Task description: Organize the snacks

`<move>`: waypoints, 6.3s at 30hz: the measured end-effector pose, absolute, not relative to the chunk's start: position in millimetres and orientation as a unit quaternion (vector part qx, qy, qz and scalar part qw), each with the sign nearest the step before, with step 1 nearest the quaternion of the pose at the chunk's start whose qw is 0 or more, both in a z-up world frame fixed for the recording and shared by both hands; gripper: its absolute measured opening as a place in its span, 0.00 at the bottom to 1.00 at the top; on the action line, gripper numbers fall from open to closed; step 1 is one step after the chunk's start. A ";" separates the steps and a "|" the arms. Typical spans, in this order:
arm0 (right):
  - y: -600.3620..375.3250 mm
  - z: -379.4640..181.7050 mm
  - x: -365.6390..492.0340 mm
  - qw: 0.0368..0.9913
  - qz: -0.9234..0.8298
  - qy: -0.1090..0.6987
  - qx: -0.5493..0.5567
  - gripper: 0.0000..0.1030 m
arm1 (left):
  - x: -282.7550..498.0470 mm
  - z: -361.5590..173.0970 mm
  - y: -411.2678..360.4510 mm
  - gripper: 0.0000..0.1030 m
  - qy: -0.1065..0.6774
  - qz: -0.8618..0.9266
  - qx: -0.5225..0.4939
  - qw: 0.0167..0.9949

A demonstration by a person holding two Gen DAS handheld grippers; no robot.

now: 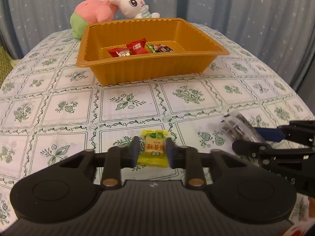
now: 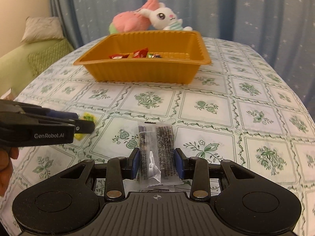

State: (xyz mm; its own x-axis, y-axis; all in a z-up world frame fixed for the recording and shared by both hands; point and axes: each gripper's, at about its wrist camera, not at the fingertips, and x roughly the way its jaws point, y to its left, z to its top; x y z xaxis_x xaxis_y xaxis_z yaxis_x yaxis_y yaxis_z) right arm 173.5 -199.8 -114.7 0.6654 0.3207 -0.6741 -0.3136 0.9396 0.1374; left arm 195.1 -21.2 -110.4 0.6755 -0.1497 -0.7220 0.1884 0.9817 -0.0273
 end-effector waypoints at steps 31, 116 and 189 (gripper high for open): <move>-214.8 -81.4 141.2 0.914 0.135 0.375 0.072 0.36 | 141.3 -62.7 -21.8 0.18 0.396 -0.077 -0.026 0.914; -180.5 -3.5 364.1 0.927 0.153 0.339 0.051 0.37 | 353.7 -10.8 27.2 0.19 0.377 -0.094 -0.029 0.921; -225.5 -8.4 295.9 0.909 0.113 0.387 0.105 0.78 | 253.1 4.0 33.3 1.00 0.370 -0.023 -0.023 0.928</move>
State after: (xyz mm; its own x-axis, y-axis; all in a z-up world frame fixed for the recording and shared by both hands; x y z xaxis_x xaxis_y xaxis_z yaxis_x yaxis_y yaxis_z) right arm 295.9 -225.5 -8.4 0.6742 0.2868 -0.6806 -0.1248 0.9525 0.2777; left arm 253.1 33.3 4.0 0.7251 -0.0597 -0.6861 0.0262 0.9979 -0.0592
